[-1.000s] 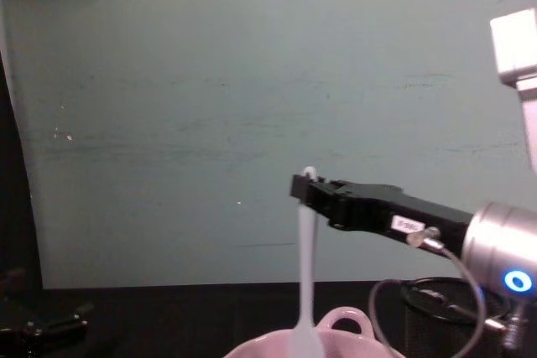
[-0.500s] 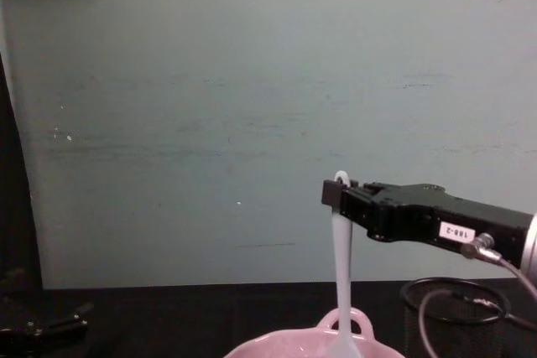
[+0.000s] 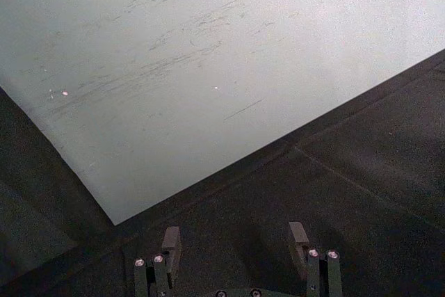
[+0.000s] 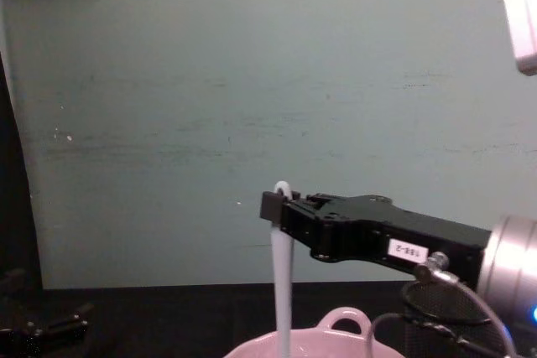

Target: Use the one hand to pick up the spoon and stir the clear water in the bowl.

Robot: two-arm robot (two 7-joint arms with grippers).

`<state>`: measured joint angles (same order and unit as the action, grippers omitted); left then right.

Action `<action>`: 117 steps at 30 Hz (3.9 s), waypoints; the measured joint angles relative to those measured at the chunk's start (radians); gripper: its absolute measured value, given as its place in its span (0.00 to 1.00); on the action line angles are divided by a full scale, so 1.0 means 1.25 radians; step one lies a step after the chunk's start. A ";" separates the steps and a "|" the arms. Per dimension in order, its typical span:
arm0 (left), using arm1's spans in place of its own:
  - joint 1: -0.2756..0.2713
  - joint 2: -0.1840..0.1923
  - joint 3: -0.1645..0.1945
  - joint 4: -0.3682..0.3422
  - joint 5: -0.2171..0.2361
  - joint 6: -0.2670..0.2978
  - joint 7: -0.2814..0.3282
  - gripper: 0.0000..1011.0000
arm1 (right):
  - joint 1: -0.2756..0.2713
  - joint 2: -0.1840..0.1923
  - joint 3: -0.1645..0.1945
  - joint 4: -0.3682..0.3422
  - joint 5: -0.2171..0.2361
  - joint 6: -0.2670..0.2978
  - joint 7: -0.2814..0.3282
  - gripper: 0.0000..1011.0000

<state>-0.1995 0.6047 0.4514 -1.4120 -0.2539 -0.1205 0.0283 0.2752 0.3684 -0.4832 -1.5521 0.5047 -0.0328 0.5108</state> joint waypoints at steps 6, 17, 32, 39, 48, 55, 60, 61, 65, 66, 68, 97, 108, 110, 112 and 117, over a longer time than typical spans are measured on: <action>0.000 0.000 0.000 0.000 0.000 0.000 0.000 1.00 | 0.032 -0.032 -0.012 0.055 0.009 -0.016 0.015 0.11; 0.000 0.000 0.000 0.000 0.000 0.000 0.000 1.00 | 0.076 -0.067 0.008 0.154 0.021 -0.046 0.009 0.11; 0.000 0.000 0.000 0.000 0.000 0.000 0.000 1.00 | 0.034 -0.019 0.071 0.106 0.014 -0.040 -0.035 0.11; 0.000 0.000 0.000 0.000 0.000 0.000 0.000 1.00 | -0.004 0.007 0.074 0.050 0.006 -0.020 -0.038 0.11; 0.000 0.000 0.000 0.000 0.000 0.000 0.000 1.00 | -0.041 0.017 0.046 -0.019 -0.005 -0.005 -0.029 0.11; 0.000 0.000 0.000 0.000 0.000 0.000 0.000 1.00 | -0.032 -0.005 0.017 -0.018 -0.005 -0.006 -0.012 0.11; 0.000 0.000 0.000 0.000 0.000 0.000 0.000 1.00 | -0.008 -0.030 -0.003 0.012 -0.004 -0.014 -0.002 0.11; 0.000 0.000 0.000 0.000 0.000 0.000 0.000 1.00 | 0.000 -0.036 -0.007 0.024 -0.003 -0.017 0.001 0.11; 0.000 0.000 0.000 0.000 0.000 0.000 0.000 1.00 | 0.022 -0.054 -0.010 0.063 0.003 -0.027 0.006 0.11; 0.000 0.000 0.000 0.000 0.000 0.000 0.000 1.00 | 0.027 -0.057 -0.010 0.072 0.004 -0.029 0.006 0.11; 0.000 0.000 0.000 0.000 0.000 0.000 0.000 1.00 | 0.039 -0.065 -0.009 0.095 0.004 -0.035 0.006 0.11; 0.000 0.000 0.000 0.000 0.000 0.000 0.000 1.00 | -0.009 -0.008 0.086 0.050 -0.007 -0.036 -0.049 0.11; 0.000 0.000 0.000 0.000 0.000 0.000 0.000 1.00 | -0.033 -0.006 0.034 -0.004 -0.020 -0.008 -0.023 0.11; 0.000 0.000 0.000 0.000 0.000 0.000 0.000 1.00 | -0.032 -0.011 0.026 -0.005 -0.020 -0.008 -0.017 0.11; 0.000 0.000 0.000 0.000 0.000 0.000 0.000 1.00 | -0.028 -0.018 0.013 -0.003 -0.019 -0.007 -0.011 0.11; 0.000 0.000 0.000 0.000 0.000 0.000 0.000 1.00 | -0.012 -0.036 -0.005 0.010 -0.018 -0.011 -0.003 0.11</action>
<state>-0.1995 0.6047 0.4514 -1.4120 -0.2539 -0.1205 0.0283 0.2599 0.3229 -0.4896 -1.5397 0.4820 -0.0467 0.5071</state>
